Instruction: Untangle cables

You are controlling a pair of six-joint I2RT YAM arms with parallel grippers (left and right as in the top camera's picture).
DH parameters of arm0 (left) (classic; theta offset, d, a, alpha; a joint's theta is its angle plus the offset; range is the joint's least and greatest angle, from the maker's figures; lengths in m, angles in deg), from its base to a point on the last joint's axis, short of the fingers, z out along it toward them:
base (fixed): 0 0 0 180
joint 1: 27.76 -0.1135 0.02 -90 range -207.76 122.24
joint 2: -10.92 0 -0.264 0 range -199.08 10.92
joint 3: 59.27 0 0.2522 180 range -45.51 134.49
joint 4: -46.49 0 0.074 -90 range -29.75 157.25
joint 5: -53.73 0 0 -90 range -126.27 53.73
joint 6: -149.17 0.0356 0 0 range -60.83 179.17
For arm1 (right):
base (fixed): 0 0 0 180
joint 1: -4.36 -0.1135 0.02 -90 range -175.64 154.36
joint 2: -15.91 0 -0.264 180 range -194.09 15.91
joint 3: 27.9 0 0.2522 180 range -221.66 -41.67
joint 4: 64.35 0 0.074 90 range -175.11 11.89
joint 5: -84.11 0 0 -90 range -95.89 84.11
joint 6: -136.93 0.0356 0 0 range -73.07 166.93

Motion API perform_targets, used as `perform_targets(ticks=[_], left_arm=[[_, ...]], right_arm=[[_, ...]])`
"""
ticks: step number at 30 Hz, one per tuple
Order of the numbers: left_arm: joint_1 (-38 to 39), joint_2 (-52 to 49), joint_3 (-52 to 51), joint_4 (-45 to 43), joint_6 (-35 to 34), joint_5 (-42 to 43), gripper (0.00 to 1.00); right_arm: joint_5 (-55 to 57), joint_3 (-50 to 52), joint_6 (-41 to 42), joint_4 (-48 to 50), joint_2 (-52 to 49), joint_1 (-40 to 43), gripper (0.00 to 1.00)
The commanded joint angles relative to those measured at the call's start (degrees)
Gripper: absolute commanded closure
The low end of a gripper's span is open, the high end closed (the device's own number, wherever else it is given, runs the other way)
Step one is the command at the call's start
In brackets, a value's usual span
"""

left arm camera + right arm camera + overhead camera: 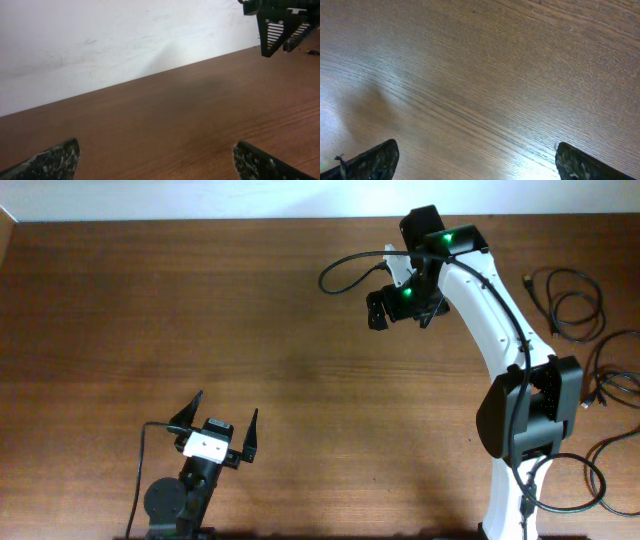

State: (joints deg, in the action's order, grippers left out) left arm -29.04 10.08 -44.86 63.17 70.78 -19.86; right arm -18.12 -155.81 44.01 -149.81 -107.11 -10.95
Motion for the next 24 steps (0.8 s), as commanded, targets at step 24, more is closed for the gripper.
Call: perform_targets(ticks=[24], left_arm=[[-0.4, 0.5, -0.1, 0.6, 0.9, -0.8, 0.01]], right_arm=[[8.0, 0.5, -0.2, 0.2, 10.5, -5.3, 0.01]])
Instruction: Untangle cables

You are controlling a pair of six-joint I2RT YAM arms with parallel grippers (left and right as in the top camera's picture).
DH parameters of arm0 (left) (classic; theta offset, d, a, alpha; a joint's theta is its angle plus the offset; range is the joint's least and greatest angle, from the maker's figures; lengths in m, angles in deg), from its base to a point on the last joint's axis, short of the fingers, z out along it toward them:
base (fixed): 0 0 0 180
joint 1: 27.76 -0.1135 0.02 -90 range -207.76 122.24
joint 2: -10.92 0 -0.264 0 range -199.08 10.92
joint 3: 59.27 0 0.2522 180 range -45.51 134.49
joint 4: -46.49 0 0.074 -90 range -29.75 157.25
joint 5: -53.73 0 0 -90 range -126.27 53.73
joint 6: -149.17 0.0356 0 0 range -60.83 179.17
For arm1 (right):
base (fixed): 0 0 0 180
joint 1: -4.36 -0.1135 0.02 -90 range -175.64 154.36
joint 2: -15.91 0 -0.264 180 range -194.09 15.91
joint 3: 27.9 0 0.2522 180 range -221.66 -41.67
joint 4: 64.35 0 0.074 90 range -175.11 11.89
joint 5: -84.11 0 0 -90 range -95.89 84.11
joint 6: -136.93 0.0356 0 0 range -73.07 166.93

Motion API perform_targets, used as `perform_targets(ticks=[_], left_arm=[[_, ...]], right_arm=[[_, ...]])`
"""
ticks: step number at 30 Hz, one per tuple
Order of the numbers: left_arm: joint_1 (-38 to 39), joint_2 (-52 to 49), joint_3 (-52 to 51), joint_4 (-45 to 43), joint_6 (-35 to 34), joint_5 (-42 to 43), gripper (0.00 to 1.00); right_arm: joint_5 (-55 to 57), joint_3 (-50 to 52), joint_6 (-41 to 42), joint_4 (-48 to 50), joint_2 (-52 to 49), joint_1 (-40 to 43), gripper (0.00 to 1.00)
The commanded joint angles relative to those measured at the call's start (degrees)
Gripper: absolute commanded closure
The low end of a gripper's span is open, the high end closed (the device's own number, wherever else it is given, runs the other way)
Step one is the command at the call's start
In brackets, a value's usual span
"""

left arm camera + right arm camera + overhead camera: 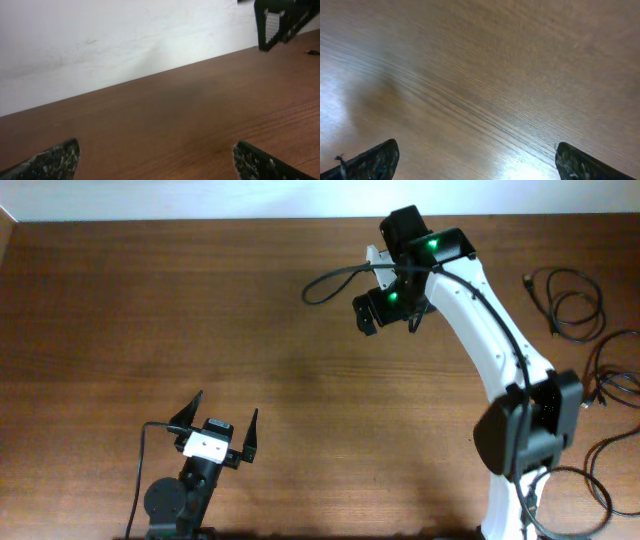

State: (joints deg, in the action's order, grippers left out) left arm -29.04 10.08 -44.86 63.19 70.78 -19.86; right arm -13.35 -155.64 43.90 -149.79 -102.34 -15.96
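Observation:
Several black cables lie at the table's right edge: a coiled one [570, 302] at the far right, another [615, 375] below it, and a loop [600, 480] near the right arm's base. My right gripper [378, 310] hangs over the far middle of the table, well left of the cables, and is open over bare wood [475, 160]. The left gripper [215, 425] sits near the front left, open and with nothing in it [155, 162]. In the left wrist view the right gripper [280, 22] shows at the top right.
The brown wooden table [150, 310] ends at a white wall [100, 40] along its far edge. The right arm's own wire [330, 280] loops out to the left of its wrist. The white right arm [490, 330] slants across the right side.
The right gripper has moved a little to the left and slightly toward the far edge, still open over bare wood. The left gripper has not moved.

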Motion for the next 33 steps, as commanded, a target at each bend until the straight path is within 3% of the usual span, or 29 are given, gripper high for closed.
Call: perform_targets(ticks=[1, 21, 26, 33], left_arm=[[-0.4, 0.5, -0.1, 0.5, 0.9, -0.8, 0.01], [-0.4, 0.5, -0.1, 0.5, 0.9, -0.8, 0.01], [-0.4, 0.5, -0.1, 0.5, 0.9, -0.8, 0.01], [-0.4, 0.5, -0.1, 0.5, 0.9, -0.8, 0.01]], right_arm=[[3.2, 0.3, -0.1, 0.4, 6.8, -0.3, 0.01], [3.3, 0.9, 1.6, 3.2, 25.0, -0.2, 0.01], [3.3, 10.7, 1.6, 12.2, 32.7, -0.2, 0.01], [3.3, 33.2, 2.0, 30.6, 44.5, 0.2, 0.01]])
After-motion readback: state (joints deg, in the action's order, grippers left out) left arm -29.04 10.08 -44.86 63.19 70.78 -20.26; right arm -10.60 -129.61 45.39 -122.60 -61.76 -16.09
